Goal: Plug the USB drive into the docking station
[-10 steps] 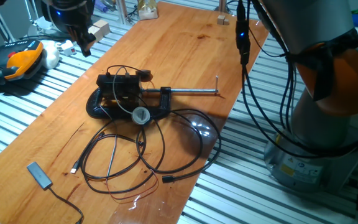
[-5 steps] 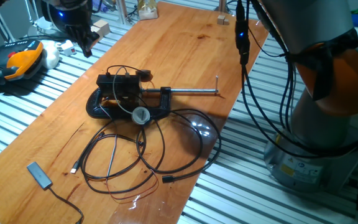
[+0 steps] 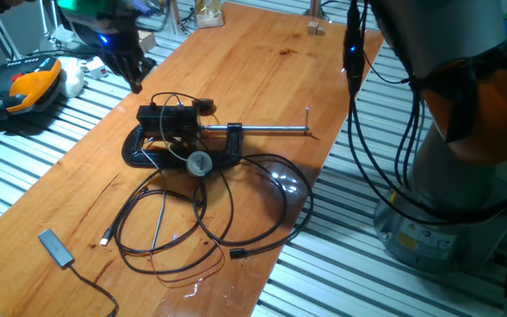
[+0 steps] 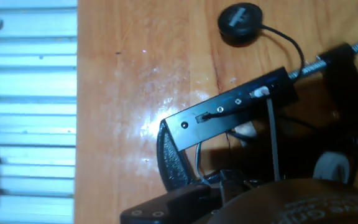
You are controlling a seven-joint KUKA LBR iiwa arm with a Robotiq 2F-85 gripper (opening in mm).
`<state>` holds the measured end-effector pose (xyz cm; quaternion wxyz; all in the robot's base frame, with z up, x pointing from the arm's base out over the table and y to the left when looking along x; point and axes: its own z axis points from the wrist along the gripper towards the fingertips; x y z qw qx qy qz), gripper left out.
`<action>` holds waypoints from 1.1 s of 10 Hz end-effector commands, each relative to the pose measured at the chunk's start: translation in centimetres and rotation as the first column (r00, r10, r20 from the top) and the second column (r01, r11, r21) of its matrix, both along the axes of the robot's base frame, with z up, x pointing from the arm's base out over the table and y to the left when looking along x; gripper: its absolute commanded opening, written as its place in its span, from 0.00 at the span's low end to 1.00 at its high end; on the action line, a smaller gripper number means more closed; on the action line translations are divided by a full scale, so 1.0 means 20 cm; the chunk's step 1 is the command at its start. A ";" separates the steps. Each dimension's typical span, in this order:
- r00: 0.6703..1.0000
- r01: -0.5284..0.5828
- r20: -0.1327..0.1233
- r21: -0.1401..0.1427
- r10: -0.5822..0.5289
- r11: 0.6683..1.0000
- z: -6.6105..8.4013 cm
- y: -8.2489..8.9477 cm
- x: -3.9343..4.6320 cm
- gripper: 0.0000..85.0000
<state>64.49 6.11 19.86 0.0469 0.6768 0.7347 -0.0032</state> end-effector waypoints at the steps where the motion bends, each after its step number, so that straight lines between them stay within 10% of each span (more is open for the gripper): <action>1: 0.333 -0.943 -0.017 -0.006 0.943 0.333 -0.01 0.00 -0.001 0.00; 7: 0.397 -0.918 0.003 -0.015 0.918 0.397 0.00 -0.01 0.000 0.00; 8: 0.379 -0.925 -0.027 -0.031 0.925 0.378 0.00 -0.01 0.000 0.00; 11: 0.339 -0.935 0.013 -0.103 0.941 0.338 0.00 -0.01 0.000 0.00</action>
